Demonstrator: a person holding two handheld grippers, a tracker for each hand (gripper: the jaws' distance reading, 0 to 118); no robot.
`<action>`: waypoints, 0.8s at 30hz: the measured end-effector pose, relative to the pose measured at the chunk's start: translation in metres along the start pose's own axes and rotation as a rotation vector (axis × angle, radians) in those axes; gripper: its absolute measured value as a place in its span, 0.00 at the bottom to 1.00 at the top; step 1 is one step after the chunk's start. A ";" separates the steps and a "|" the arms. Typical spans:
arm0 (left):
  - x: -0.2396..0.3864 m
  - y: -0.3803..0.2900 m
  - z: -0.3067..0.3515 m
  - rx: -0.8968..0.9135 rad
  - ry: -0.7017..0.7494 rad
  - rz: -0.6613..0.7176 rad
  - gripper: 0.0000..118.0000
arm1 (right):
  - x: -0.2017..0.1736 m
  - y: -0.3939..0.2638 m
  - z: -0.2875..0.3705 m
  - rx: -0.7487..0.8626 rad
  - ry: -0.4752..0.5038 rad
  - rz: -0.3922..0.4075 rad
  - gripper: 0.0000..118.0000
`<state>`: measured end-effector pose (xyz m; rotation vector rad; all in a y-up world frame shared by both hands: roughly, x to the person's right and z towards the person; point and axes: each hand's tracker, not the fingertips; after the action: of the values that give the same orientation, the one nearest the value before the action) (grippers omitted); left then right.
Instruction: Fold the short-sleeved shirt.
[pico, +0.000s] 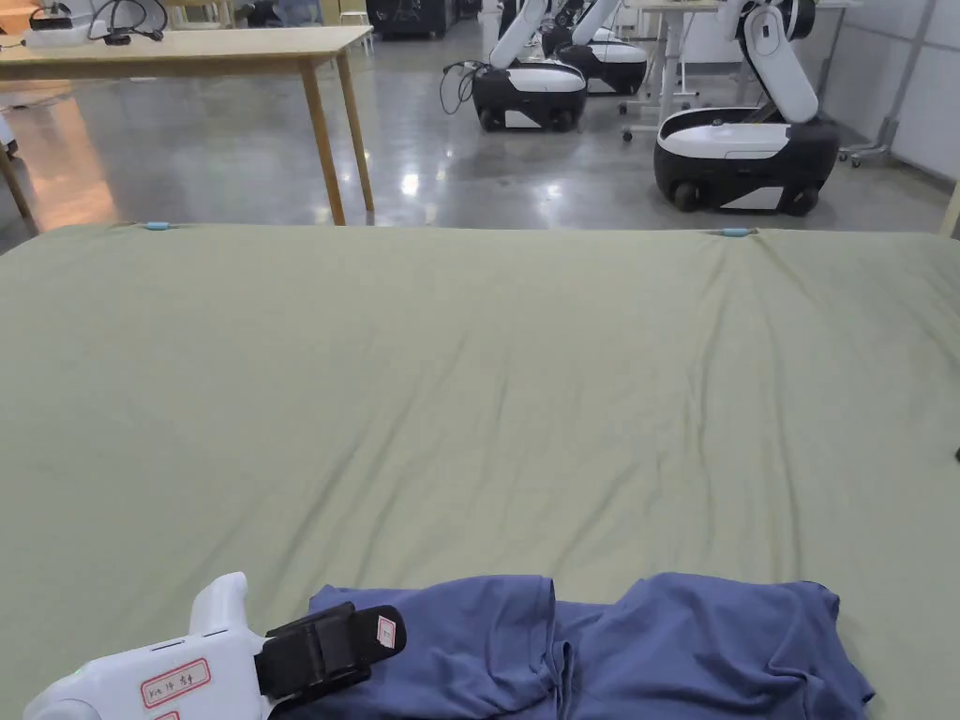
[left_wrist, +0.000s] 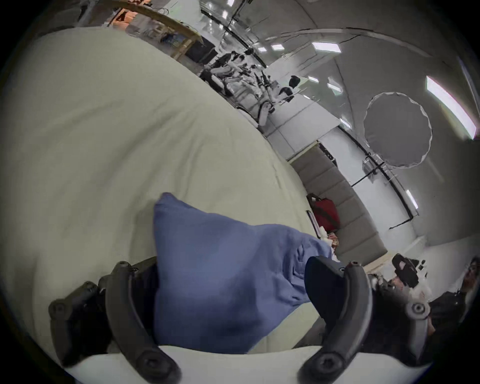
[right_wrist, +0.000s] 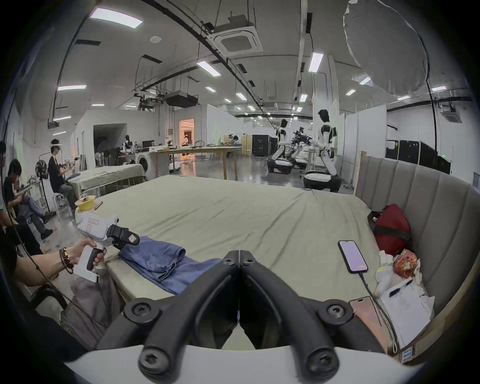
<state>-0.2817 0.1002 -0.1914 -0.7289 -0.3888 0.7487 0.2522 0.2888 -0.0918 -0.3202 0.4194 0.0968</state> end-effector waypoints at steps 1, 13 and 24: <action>0.001 0.000 -0.001 -0.010 0.018 -0.030 0.85 | 0.000 0.000 0.000 -0.003 -0.002 -0.002 0.00; -0.019 0.003 0.026 0.062 0.062 0.006 0.11 | 0.005 -0.003 -0.001 -0.032 -0.026 -0.014 0.00; -0.037 0.027 0.116 0.193 0.172 0.058 0.10 | 0.009 -0.007 -0.002 -0.025 -0.024 -0.034 0.00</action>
<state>-0.3845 0.1402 -0.1327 -0.6190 -0.1371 0.7600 0.2602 0.2819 -0.0953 -0.3499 0.3891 0.0727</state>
